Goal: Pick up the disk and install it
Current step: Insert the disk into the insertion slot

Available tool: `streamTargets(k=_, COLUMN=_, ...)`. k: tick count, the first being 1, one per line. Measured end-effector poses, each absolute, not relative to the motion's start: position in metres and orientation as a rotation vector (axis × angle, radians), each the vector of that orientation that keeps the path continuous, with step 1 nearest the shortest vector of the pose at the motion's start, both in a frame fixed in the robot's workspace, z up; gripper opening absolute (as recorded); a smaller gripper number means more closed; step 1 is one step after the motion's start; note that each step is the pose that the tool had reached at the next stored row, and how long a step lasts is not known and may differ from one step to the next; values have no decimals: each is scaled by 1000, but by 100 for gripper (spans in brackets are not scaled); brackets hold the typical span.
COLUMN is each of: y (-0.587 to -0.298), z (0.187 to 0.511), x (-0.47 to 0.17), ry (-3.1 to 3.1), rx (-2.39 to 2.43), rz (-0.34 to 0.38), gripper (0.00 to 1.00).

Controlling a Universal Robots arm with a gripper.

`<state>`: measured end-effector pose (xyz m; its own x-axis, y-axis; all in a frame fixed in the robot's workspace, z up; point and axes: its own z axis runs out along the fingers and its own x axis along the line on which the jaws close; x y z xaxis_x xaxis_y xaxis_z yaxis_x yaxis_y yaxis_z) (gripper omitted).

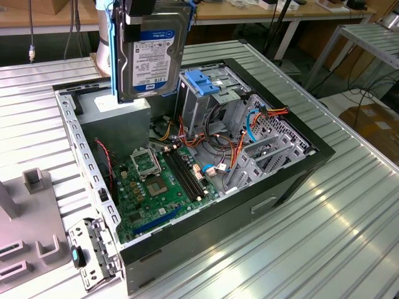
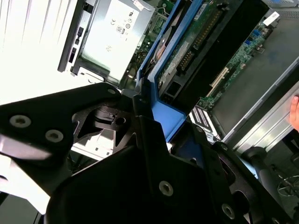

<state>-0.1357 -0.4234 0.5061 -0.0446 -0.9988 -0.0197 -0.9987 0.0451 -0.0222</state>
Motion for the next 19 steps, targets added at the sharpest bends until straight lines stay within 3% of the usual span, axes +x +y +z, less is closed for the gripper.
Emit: streamTargets(k=19, y=-427, z=506, x=-131, ry=2249, rx=-2151, rz=-4, gripper=37)
